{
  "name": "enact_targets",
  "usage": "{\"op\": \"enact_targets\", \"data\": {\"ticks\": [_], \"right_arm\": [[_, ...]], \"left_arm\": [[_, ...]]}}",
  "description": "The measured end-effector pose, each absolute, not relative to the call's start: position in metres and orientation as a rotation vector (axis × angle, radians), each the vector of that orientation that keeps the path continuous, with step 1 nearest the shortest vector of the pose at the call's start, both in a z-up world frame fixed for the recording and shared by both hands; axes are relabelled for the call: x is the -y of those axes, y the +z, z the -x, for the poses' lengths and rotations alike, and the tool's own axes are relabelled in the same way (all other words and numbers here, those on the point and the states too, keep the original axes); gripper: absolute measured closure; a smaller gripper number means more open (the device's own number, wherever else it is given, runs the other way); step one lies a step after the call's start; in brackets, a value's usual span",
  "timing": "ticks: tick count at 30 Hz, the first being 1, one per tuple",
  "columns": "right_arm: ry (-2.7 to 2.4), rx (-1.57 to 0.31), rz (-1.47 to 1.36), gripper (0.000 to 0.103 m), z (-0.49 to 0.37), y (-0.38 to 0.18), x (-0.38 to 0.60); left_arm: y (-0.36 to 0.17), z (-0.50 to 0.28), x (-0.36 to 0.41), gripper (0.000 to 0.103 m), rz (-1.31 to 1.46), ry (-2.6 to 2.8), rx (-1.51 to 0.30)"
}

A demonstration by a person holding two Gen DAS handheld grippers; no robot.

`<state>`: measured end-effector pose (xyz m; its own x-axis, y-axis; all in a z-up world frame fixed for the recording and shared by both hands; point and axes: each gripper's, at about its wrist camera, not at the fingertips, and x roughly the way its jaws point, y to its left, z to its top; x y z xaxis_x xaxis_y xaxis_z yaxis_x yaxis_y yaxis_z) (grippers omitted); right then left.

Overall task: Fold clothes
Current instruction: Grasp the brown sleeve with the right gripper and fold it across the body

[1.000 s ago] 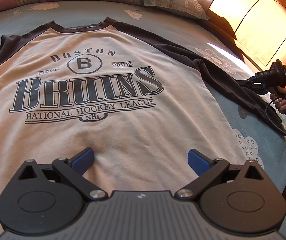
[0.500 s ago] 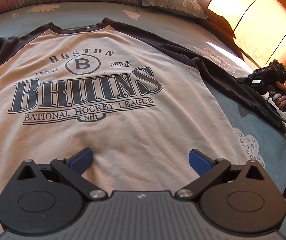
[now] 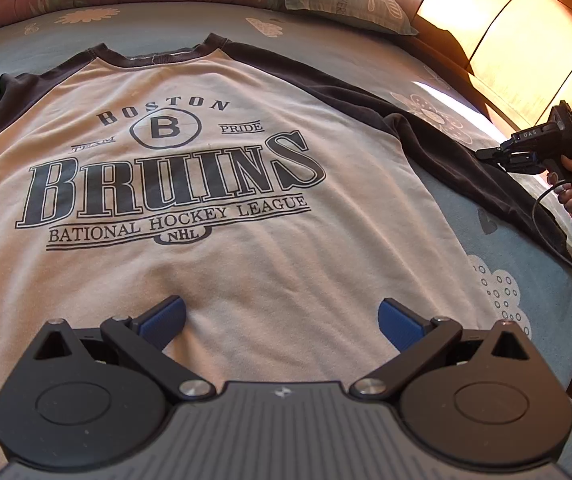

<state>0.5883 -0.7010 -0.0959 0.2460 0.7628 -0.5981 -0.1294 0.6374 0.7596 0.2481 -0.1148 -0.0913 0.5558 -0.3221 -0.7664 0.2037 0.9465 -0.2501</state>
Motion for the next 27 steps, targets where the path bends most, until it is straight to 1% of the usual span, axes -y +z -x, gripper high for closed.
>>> {"op": "enact_targets", "data": {"ticks": [2,3,6,9,10,12,21,23,24,27], "right_arm": [[0.643,-1.160,-0.587,0.099,-0.587,-0.086,0.698],[0.628,-1.153,-0.553,0.101,-0.587,-0.081,0.696],[0.584,-1.131,-0.453,0.100,-0.586,-0.066,0.690],[0.558,-1.134,-0.432,0.092,-0.579,-0.070,0.692],[0.566,-1.125,-0.464,0.082,-0.577,-0.072,0.697],[0.577,-1.115,-0.513,0.071,-0.572,-0.074,0.705],[0.615,-1.190,-0.556,0.071,-0.528,-0.080,0.736],[0.618,-1.192,-0.578,0.072,-0.518,-0.085,0.743],[0.611,-1.188,-0.589,0.074,-0.515,-0.088,0.746],[0.591,-1.169,-0.625,0.103,-0.504,-0.098,0.753]], "left_arm": [[-0.092,-0.248,0.115,0.001,0.135,-0.308,-0.931],[-0.092,-0.248,0.116,0.001,0.133,-0.307,-0.931],[-0.092,-0.248,0.116,0.001,0.132,-0.309,-0.931],[-0.092,-0.249,0.115,0.001,0.135,-0.311,-0.930],[-0.092,-0.249,0.115,0.001,0.132,-0.313,-0.929],[-0.092,-0.249,0.115,0.001,0.131,-0.316,-0.929],[-0.093,-0.248,0.114,0.001,0.134,-0.323,-0.925],[-0.093,-0.248,0.114,0.001,0.135,-0.323,-0.923],[-0.093,-0.248,0.114,0.001,0.135,-0.323,-0.921],[-0.093,-0.248,0.115,0.001,0.126,-0.321,-0.921]]}}
